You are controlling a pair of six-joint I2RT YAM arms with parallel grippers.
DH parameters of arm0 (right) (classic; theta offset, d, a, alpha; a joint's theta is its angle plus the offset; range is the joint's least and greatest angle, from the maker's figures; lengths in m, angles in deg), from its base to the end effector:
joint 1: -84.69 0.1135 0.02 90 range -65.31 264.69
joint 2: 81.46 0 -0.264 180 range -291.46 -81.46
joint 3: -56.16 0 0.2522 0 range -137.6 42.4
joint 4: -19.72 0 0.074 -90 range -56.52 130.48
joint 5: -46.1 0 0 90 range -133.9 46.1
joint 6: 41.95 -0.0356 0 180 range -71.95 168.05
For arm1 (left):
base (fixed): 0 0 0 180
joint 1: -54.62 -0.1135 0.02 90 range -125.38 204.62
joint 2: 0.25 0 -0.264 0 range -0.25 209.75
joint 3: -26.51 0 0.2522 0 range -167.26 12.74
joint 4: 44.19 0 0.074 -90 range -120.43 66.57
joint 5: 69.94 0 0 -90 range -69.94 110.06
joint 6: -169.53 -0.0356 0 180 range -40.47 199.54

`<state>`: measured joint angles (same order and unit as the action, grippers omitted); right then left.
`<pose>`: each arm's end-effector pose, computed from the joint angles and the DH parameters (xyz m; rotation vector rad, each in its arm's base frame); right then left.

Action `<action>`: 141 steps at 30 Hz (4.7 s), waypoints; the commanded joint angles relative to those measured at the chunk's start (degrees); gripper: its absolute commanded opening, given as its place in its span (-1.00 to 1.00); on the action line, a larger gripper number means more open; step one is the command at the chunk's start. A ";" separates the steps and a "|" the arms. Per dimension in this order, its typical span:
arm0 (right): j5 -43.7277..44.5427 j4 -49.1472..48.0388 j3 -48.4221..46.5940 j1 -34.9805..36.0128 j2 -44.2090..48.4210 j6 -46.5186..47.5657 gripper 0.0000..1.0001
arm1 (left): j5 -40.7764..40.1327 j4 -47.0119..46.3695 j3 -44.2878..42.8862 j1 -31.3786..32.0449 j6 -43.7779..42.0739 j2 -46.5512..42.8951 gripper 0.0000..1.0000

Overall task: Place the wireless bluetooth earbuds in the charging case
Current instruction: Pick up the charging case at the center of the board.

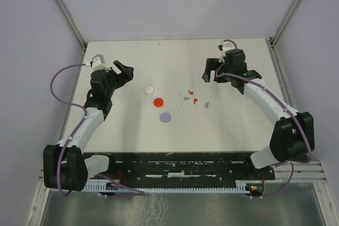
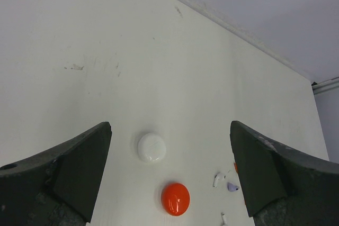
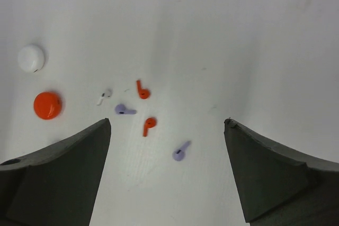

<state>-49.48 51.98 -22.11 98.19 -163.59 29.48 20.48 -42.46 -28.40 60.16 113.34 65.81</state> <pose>0.3141 0.0790 0.2935 0.0434 2.2291 0.4173 0.2659 -0.0261 0.2816 -0.4401 1.7694 -0.4956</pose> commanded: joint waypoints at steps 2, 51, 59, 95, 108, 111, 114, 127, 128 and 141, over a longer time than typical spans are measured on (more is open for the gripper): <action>1.33 3.79 -11.46 13.83 -9.90 4.30 0.92 | 2.61 0.96 -1.78 -0.14 -0.32 2.70 0.98; 7.72 0.66 -53.46 35.02 -58.59 14.14 0.62 | -9.44 9.66 3.68 -0.27 2.58 -6.60 0.90; 8.30 0.39 -53.82 35.02 -59.69 13.53 0.48 | -9.86 9.74 3.79 -0.27 2.41 -6.65 0.90; -18.43 -10.97 -13.37 20.12 -18.25 19.60 -0.68 | 31.42 -14.77 -3.06 3.56 6.70 16.90 0.73; -22.66 -7.49 -11.34 20.08 -17.18 20.04 -0.67 | 33.39 -18.16 -7.63 11.57 8.82 24.92 0.58; -22.70 -7.56 -11.20 20.12 -17.30 20.26 -0.68 | 34.35 -18.68 -7.88 12.22 9.23 25.89 0.52; -22.63 -7.68 -11.34 20.12 -17.58 20.31 -0.68 | 34.54 -18.90 -7.89 12.79 9.61 26.17 0.49; -22.11 -7.80 -12.74 20.08 -19.07 20.85 -0.69 | 37.54 -21.85 -7.64 14.31 13.84 27.09 0.28; -21.96 -7.91 -12.78 20.08 -19.12 20.93 -0.69 | 37.85 -22.01 -7.57 14.27 14.36 27.18 0.27; -19.05 -8.38 -12.71 20.08 -19.38 22.56 -0.70 | 41.49 -22.94 -7.36 14.32 23.22 30.30 0.19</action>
<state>-69.42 45.60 -33.11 118.39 -182.70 50.74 58.73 -61.41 -34.24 74.24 130.84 94.86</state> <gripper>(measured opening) 0.576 0.610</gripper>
